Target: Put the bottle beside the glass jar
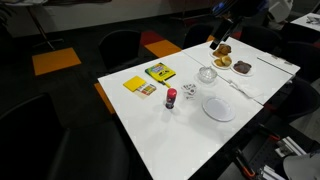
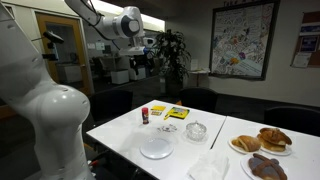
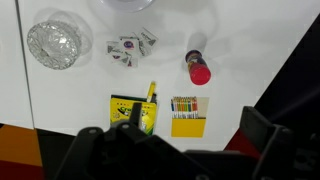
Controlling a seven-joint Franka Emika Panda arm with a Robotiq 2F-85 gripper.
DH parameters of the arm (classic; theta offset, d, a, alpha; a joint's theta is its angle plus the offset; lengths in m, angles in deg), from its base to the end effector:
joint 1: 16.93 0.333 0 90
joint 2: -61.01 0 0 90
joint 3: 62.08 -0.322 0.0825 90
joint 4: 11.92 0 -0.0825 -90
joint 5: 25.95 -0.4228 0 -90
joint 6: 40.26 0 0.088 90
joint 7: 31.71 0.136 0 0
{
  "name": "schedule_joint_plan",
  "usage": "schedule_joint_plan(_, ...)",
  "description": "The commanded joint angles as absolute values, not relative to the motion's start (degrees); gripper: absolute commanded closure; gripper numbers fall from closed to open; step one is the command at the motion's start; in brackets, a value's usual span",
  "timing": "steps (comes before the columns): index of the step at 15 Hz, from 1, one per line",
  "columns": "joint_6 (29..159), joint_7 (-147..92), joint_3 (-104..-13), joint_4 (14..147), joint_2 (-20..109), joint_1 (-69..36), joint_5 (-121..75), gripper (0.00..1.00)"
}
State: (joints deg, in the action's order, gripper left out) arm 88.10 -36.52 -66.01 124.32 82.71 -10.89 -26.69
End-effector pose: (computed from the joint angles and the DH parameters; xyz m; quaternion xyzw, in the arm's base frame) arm 0.4868 0.0869 0.4506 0.9850 0.1235 0.1201 0.0020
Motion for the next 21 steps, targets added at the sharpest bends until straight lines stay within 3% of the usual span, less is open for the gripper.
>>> schedule_joint_plan(1, 92.2, -43.9, -63.3, 124.8, 78.7, -10.5, -28.0, 0.0)
schedule_joint_plan(6, 101.5, -57.1, -59.9, 125.2, 71.7, -9.6, -33.2, 0.0)
schedule_joint_plan(12, 108.4, -68.5, -62.0, 125.3, 65.2, -6.9, -45.0, 0.0)
schedule_joint_plan(21, 107.5, -69.8, -64.2, 125.7, 64.8, -6.6, -47.0, 0.0)
